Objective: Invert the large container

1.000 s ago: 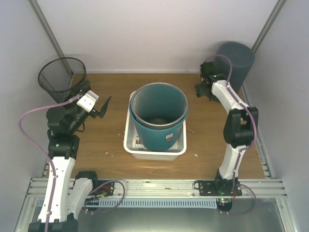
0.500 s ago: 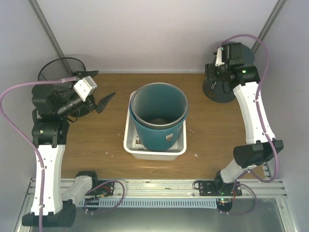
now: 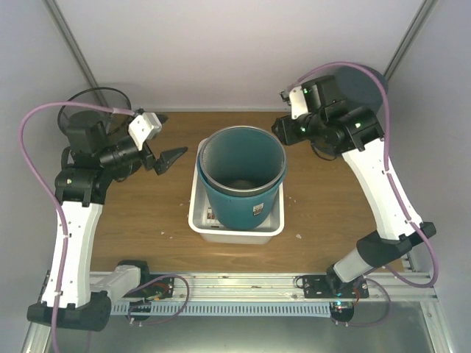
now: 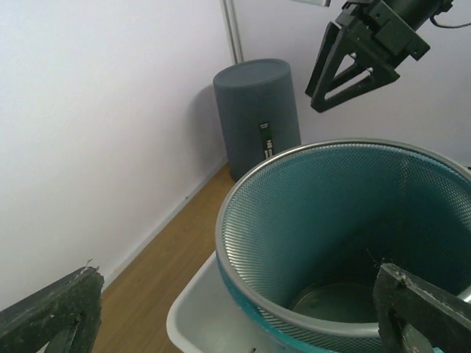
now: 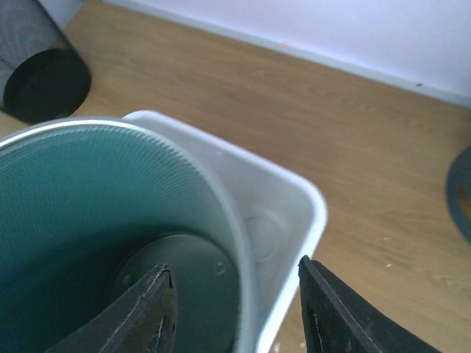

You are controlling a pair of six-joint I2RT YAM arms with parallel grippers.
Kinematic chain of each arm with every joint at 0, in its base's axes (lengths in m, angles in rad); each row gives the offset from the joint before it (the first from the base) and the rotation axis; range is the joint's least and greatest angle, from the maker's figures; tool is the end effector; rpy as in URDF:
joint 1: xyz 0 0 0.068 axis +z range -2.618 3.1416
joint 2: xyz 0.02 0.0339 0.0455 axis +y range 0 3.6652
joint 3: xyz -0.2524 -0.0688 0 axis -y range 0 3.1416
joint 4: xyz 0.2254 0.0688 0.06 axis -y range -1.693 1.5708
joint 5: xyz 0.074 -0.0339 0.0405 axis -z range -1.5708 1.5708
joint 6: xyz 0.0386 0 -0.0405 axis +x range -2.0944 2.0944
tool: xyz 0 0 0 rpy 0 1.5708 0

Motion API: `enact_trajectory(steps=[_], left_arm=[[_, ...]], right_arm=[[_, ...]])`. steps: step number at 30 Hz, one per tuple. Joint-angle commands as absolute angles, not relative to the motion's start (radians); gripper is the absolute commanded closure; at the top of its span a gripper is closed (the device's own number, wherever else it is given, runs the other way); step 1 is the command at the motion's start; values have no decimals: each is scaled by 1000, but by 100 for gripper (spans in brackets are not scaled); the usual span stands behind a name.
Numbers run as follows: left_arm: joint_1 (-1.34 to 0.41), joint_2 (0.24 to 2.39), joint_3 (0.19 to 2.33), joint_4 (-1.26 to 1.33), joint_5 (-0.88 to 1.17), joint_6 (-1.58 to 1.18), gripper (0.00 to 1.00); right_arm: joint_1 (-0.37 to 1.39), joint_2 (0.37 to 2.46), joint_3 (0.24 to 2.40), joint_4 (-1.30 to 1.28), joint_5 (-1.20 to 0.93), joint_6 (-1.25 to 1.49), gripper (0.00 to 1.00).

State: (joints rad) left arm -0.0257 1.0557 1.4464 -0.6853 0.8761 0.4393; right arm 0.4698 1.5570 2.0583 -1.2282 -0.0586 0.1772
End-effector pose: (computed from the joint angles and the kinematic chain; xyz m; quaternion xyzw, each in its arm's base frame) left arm 0.1749 -0.0342 0.4458 0.4135 0.6496 -0.2227 0.5979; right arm 0.2392 0.1240 0.4520 -0.1448 0.9004 0.1555 0.3796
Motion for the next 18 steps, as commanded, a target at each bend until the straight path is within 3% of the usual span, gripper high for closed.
enact_trajectory(steps=[1,18], left_arm=[[-54,1002,1411,-642,848,445,1],[-71,926,1302,-599,827,450,1]], right_arm=[[531,1555,2056,-1289,-36,225,55],[566,1570,1972,-1300,-32,219,56]])
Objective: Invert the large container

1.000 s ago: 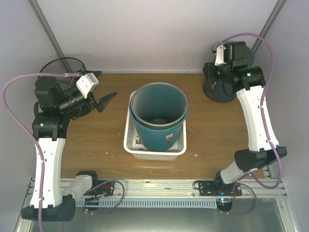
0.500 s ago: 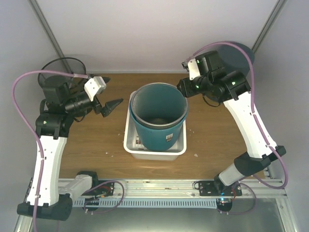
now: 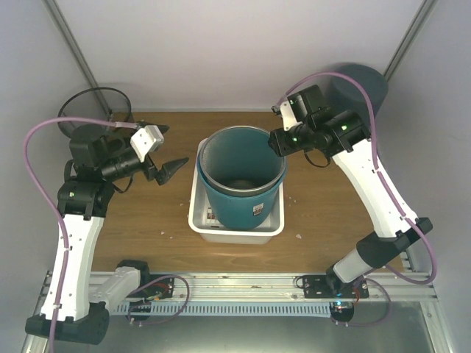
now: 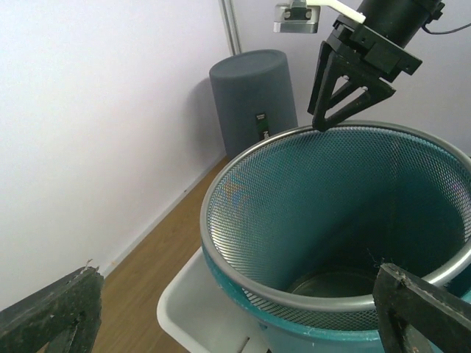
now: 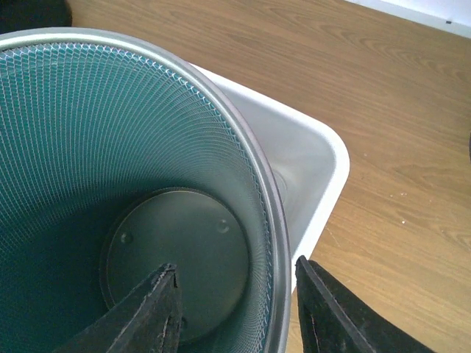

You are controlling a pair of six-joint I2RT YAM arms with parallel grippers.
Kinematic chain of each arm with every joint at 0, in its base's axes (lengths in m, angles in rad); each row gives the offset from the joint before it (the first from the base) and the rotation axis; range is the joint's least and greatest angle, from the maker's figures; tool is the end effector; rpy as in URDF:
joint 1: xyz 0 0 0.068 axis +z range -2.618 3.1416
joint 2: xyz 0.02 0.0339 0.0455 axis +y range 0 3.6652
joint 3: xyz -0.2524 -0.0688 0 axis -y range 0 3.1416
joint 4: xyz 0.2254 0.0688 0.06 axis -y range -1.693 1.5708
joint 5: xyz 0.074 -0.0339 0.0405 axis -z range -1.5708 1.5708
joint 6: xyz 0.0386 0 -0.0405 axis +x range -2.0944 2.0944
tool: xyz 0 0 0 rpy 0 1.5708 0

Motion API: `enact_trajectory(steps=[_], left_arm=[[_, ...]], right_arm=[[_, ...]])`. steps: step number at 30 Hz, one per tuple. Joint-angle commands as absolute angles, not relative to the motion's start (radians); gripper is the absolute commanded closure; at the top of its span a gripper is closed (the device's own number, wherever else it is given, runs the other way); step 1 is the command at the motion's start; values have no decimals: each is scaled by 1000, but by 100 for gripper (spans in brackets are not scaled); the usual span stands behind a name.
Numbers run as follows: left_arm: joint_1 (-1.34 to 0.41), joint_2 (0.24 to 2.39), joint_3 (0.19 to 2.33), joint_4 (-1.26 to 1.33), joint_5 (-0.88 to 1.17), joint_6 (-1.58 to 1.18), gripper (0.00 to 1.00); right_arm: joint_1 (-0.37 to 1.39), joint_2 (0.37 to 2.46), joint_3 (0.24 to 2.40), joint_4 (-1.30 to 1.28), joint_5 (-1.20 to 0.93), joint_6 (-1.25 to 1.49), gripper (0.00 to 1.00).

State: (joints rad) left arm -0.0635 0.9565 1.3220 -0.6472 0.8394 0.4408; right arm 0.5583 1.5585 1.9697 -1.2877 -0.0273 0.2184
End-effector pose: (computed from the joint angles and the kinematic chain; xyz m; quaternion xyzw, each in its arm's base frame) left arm 0.1573 -0.0388 0.4286 0.4192 0.6458 -0.2171 0.6000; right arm 0.2298 0.1448 0.4245 -0.1636 0.9259 0.1407 0.3100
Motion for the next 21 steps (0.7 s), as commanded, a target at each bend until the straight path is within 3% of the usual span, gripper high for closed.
enact_trajectory(steps=[1,13,21], left_arm=[[-71,922,1296,-598,826,452,1],[-72,900,1257,-583,813,467,1],[-88,916,1212,-537,836,408,1]], right_arm=[[567,1568,1966,-1293,-37,217,56],[567,1585,1943,-1294,-52,212,56],[577,1577,1938,-1301,-91,213,62]])
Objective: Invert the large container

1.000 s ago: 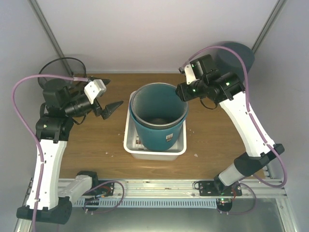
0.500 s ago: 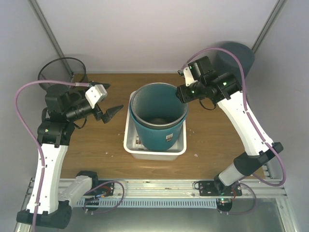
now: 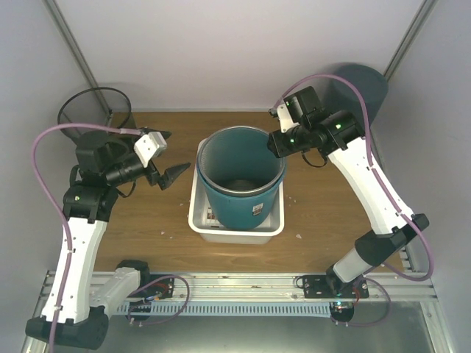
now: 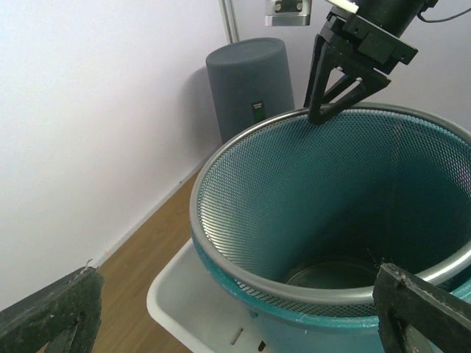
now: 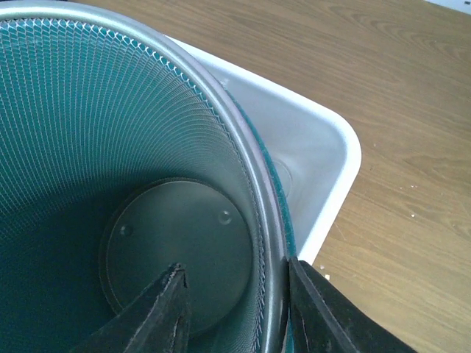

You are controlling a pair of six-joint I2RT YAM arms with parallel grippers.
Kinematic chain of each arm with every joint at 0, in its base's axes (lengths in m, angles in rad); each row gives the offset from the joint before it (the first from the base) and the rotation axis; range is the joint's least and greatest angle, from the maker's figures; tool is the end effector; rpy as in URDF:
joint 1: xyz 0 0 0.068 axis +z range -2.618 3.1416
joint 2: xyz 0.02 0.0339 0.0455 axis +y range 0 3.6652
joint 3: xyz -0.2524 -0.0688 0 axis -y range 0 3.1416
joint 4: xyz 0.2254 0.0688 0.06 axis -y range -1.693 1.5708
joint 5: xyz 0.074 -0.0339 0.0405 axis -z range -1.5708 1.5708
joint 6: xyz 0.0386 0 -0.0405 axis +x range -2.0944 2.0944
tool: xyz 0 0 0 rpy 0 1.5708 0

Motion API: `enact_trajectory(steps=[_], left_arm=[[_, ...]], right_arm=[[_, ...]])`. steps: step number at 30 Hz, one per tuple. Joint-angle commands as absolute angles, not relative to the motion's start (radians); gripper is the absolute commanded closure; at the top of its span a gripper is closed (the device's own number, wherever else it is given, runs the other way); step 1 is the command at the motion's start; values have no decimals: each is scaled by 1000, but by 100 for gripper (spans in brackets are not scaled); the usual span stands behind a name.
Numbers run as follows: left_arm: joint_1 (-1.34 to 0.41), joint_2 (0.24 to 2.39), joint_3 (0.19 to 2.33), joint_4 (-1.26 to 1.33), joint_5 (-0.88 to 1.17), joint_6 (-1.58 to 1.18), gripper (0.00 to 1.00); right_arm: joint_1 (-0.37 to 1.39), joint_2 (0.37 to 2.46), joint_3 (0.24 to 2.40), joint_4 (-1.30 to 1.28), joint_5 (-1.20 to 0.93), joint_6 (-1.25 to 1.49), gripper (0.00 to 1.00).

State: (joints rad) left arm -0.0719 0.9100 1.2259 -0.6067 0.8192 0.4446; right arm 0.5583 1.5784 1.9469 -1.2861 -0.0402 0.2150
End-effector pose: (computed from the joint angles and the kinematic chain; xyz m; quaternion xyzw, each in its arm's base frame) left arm 0.1544 -0.0394 0.4111 0.4178 0.6506 -0.2124 0.5975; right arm 0.2358 0.1491 0.4137 -0.1681 0.9319 0.1386 0.2899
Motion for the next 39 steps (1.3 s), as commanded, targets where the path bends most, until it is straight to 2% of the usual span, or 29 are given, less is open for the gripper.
enact_trajectory(steps=[1,8,18,21,25,33,39], left_arm=[[-93,920,1211,-531,835,402,1],[-153,948,1180,-468,811,352,1],[-223,947,1180,-457,736,359,1],[-229,946,1180,-454,731,359,1],[-234,948,1175,-451,726,357,1],[-243,946,1171,-449,719,359,1],[-250,947,1183,-449,719,357,1]], right_arm=[[581,1576,1934,-1301,-97,213,63],[597,1572,1898,-1292,-150,206,72],[602,1582,1874,-1315,-101,220,74],[604,1587,1885,-1326,-81,224,81],[604,1590,1894,-1327,-65,227,99],[604,1598,1840,-1326,-62,215,99],[604,1614,1814,-1325,-71,214,96]])
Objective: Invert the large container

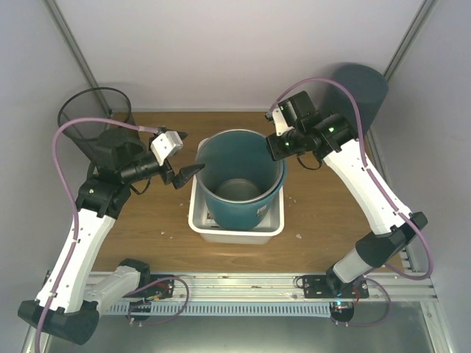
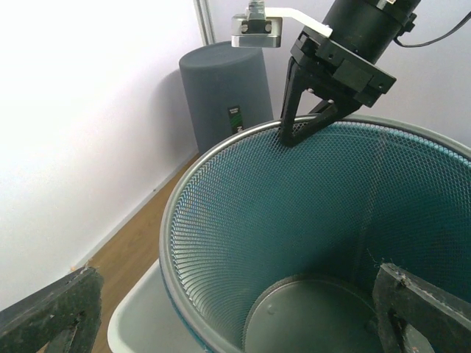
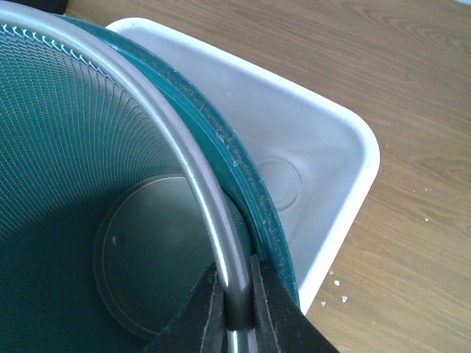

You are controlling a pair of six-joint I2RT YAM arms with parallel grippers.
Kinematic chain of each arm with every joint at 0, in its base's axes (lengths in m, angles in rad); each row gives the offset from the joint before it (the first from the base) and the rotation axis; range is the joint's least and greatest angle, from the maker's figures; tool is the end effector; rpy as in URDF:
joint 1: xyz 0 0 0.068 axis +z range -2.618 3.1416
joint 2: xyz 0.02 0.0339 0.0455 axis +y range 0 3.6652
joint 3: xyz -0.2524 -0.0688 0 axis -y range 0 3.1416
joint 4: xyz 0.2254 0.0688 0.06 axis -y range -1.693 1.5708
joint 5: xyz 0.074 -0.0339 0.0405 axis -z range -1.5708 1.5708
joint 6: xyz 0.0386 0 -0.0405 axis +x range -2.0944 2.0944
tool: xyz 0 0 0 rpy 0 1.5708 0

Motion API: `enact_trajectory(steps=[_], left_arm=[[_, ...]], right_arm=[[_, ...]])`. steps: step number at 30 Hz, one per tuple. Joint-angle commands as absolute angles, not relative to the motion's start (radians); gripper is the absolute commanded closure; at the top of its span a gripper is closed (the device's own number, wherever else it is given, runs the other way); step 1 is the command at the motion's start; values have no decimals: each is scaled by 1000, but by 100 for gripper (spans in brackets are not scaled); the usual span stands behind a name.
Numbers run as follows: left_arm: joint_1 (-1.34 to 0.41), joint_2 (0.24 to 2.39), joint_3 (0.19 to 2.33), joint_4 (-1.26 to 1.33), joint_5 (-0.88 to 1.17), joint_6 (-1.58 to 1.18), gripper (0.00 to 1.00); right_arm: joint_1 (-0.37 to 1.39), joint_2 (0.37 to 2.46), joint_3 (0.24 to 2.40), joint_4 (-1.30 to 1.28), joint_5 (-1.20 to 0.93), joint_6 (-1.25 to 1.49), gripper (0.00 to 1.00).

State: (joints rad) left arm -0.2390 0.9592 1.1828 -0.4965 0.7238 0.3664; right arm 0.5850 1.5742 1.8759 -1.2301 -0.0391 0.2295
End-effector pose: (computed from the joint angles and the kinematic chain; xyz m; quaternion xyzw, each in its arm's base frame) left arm 0.1695 -0.0676 0.4009 0.4264 0.6475 -0.2455 0.5820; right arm 0.2374 0.1590 0.4000 -0.1738 0.9326 0.1421 0.2825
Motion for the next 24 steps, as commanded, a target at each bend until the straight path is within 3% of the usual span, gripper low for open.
enact_trajectory(steps=[1,6,9,11,17,24], left_arm=[[-251,947,1183,-447,719,357,1],[-254,944,1179,-444,718,353,1],[-257,942,1177,-442,718,353,1],[-259,940,1177,-443,716,354,1],[-260,936,1171,-440,715,357,1],[-264,938,1164,-429,713,349,1]], right_arm=[[604,1616,1810,-1326,-76,213,96],[609,1623,1784,-1326,-84,208,78],[614,1625,1769,-1326,-83,208,73],[614,1626,1773,-1327,-81,206,75],[615,1610,1807,-1327,-57,207,99],[615,1580,1824,-1327,-55,205,99]])
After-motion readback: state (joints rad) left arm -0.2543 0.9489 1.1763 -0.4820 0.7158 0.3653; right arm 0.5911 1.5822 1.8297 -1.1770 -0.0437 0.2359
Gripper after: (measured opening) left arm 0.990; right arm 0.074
